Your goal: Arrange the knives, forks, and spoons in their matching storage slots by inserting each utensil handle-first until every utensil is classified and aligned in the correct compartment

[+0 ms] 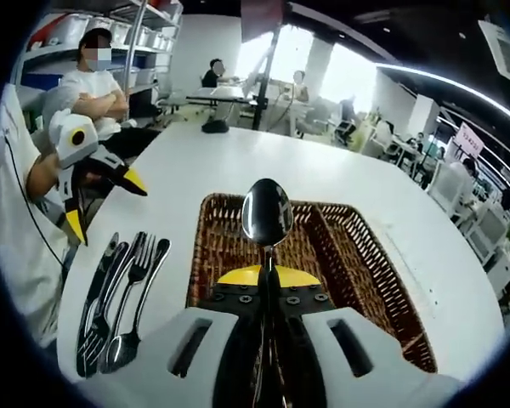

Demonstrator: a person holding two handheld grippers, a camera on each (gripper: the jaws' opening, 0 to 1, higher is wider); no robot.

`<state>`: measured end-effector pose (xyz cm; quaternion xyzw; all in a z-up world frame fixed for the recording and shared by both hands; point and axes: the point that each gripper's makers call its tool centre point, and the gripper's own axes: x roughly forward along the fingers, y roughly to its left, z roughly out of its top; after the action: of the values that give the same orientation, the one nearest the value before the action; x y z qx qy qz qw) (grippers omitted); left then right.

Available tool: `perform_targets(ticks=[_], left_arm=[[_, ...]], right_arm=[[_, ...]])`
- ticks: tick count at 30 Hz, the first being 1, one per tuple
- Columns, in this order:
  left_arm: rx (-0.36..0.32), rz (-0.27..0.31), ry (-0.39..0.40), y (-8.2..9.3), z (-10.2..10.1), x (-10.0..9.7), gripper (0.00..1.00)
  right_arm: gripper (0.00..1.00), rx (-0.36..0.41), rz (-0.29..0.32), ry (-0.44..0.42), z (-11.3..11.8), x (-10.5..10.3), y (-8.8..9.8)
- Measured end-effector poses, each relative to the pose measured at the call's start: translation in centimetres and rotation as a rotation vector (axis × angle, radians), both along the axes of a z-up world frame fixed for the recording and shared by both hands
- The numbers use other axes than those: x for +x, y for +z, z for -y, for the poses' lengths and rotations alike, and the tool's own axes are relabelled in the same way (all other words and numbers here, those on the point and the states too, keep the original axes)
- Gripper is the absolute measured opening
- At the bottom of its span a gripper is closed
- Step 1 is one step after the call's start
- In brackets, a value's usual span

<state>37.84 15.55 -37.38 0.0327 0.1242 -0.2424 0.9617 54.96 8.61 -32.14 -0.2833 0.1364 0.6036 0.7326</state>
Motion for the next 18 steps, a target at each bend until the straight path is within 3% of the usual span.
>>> perform_targets(ticks=[18], left_arm=[[0.002, -0.012, -0.001, -0.2, 0.4, 0.7, 0.75]], right_arm=[[0.03, -0.029, -0.008, -0.011, 0.6, 2.9, -0.5]])
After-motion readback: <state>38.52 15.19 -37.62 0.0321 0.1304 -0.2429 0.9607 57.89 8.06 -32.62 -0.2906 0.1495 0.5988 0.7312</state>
